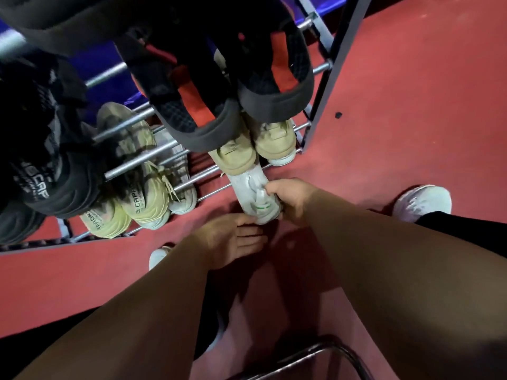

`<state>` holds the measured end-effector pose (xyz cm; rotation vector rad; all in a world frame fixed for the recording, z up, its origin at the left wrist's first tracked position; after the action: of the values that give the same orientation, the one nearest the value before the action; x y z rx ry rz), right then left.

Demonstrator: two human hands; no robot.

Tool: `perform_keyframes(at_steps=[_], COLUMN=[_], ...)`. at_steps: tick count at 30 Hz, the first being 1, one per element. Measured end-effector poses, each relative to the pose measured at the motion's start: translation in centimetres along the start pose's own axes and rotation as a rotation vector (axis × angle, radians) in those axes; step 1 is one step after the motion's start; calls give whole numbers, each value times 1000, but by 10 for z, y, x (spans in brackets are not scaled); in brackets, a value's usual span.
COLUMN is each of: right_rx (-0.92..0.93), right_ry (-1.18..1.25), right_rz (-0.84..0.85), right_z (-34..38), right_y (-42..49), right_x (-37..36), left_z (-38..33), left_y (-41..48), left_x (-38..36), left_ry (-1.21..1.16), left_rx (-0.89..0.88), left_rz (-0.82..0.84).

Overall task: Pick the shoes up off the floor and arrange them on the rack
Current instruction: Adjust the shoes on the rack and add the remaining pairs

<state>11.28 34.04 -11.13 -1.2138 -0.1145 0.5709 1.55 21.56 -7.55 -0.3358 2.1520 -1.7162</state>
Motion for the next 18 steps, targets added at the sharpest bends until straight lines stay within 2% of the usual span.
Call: perform_keyframes(at_steps=[9,14,18], right_rx=[108,148,79], right_ry=[97,119,114], right_rz=[32,15,27], right_z=[24,22,16], right_y=[21,22,22], right_x=[-5,-6,-2], left_z=[-24,-32,-32], left_y=[16,24,30], left_x=[-5,-2,-3], left_ry=[-307,-370,-391], left_rx=[-170,-145,-148], left_rz=[-65,-126,-146])
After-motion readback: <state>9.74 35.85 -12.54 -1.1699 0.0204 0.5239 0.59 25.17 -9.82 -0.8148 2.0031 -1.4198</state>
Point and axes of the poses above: each hand's wrist, its own y-axis towards the middle knuckle, its own x-axis out of the back of the hand, z = x × y, the point moved 5 cm from there along y, towards the middle knuckle, and after that the axes turned 9 degrees about y, right-handed, at the moved point
